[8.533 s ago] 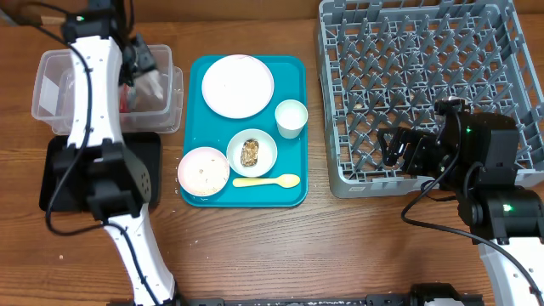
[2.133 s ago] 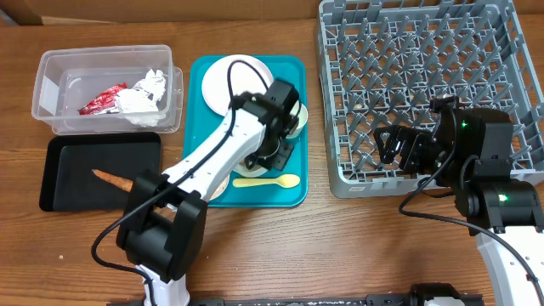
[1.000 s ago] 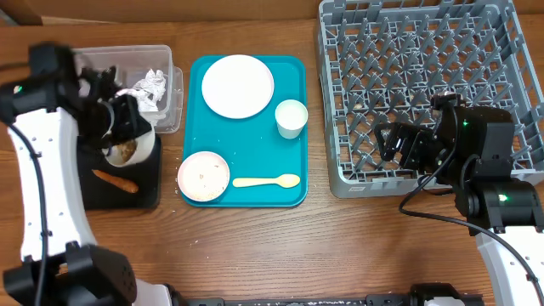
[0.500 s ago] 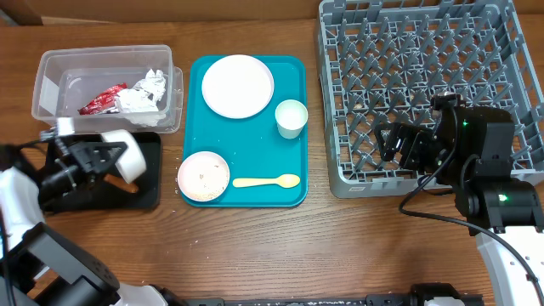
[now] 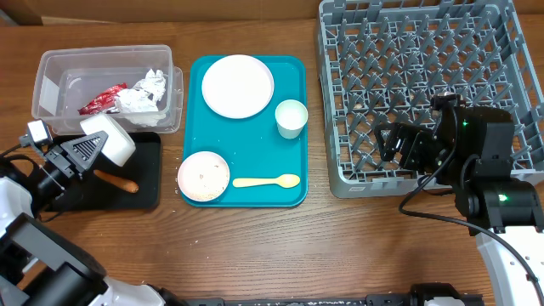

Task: Sort waste into correct bins and load items into the dishwasher
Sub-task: 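Carry the bowl left and tip the scraps onto the black tray, then return the empty white bowl to the teal tray with the left gripper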

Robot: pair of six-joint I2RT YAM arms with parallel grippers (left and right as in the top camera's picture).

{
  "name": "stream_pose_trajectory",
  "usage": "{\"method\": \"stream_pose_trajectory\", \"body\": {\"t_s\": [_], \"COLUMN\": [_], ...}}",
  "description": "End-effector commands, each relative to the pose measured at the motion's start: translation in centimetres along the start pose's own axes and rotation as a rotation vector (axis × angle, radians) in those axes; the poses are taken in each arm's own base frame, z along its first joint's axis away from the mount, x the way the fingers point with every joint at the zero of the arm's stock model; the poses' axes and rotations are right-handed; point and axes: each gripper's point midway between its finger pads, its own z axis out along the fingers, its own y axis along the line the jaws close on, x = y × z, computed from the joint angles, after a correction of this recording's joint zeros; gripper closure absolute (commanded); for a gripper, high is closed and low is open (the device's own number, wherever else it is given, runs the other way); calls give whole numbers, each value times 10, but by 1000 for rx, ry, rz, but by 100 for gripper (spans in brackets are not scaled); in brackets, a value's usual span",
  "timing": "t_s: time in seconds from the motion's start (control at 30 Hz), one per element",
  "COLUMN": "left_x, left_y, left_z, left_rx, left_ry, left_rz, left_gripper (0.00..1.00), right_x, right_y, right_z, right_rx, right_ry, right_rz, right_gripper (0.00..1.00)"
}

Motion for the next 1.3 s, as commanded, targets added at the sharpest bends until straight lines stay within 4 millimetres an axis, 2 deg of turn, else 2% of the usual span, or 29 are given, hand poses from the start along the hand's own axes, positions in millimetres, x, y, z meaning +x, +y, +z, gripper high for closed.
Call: {"method": "stream_pose_trajectory", "body": {"t_s": [0.0, 0.2, 0.37, 0.7, 0.77, 0.83, 0.87, 0.97, 1.03, 1.17, 1.27], "left_x": [0, 4, 13, 4, 5, 8, 7, 2, -7, -13, -10], "left_y": [10, 32, 28, 32, 48, 79, 83, 65, 41, 35, 34], "left_z": [1, 3, 6, 6, 3, -7, -9, -7, -5, -3, 5], "left_rx": [60, 62, 65, 63, -21, -199, -220, -109, 41, 62, 65], "left_ry": [-20, -18, -1, -3, 12, 9, 1, -12, -24, -21, 2], "left_rz": [21, -37, -328, -182, -250, -443, -469, -490, -468, -418, -407], "left_gripper": [96, 96, 96, 96, 96, 96, 96, 96, 96, 96, 96], "right_x": [-10, -12, -12, -11, -11, -11, -11, -11, -11, -11, -11], "right_y": [5, 5, 6, 5, 5, 5, 5, 5, 5, 5, 5], "right_z": [-7, -7, -7, -6, -6, -6, -5, -5, -5, -5, -5], "right_rx": [-9, -10, -10, -9, -9, -8, -8, -8, -8, -8, -8], "right_ry": [-31, -36, -38, -31, -31, -30, -28, -28, -28, -29, -28], "right_rz": [-9, -11, -11, -9, -9, -8, -8, -8, -8, -8, -8], "right_gripper": [0, 0, 0, 0, 0, 0, 0, 0, 0, 0, 0]}}
